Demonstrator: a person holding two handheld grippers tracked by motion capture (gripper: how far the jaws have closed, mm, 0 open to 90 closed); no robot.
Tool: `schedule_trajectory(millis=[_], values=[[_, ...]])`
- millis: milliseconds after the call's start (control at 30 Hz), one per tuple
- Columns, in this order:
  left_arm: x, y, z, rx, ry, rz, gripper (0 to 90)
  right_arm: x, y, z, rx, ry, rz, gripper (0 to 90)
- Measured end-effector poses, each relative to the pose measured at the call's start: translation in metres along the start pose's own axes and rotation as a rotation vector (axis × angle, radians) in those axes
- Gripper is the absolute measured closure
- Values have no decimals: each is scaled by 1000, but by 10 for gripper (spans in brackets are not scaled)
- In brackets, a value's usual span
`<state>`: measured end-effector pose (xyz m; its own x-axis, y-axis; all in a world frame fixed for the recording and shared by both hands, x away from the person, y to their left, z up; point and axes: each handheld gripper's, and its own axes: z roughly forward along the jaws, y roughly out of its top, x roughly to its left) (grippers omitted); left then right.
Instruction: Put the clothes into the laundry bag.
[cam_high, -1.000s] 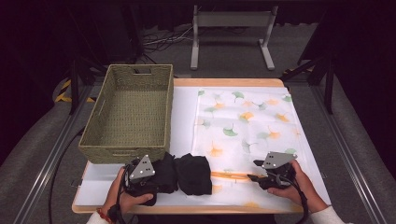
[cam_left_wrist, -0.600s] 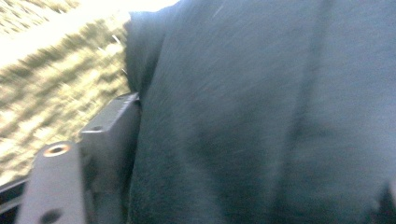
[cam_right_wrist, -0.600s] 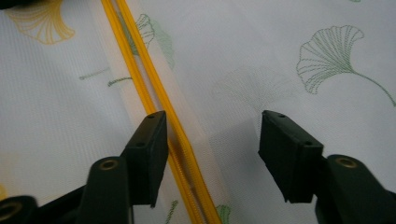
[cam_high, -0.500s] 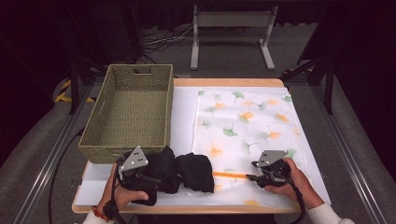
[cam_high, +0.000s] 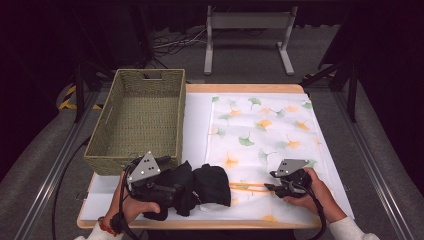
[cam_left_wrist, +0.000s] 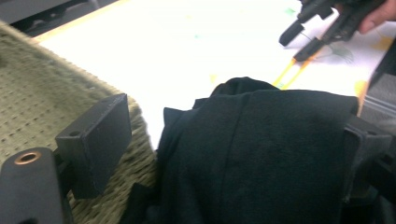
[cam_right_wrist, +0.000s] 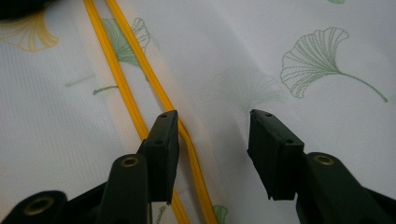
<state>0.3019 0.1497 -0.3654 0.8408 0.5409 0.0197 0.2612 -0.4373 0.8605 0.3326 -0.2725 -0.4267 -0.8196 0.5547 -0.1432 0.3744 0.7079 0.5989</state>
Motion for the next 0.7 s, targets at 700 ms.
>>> schedule_trajectory(millis=[700], values=[[-50, 13, 30, 15, -167, 78, 423, -10, -2, 2, 14, 30, 62, 829]])
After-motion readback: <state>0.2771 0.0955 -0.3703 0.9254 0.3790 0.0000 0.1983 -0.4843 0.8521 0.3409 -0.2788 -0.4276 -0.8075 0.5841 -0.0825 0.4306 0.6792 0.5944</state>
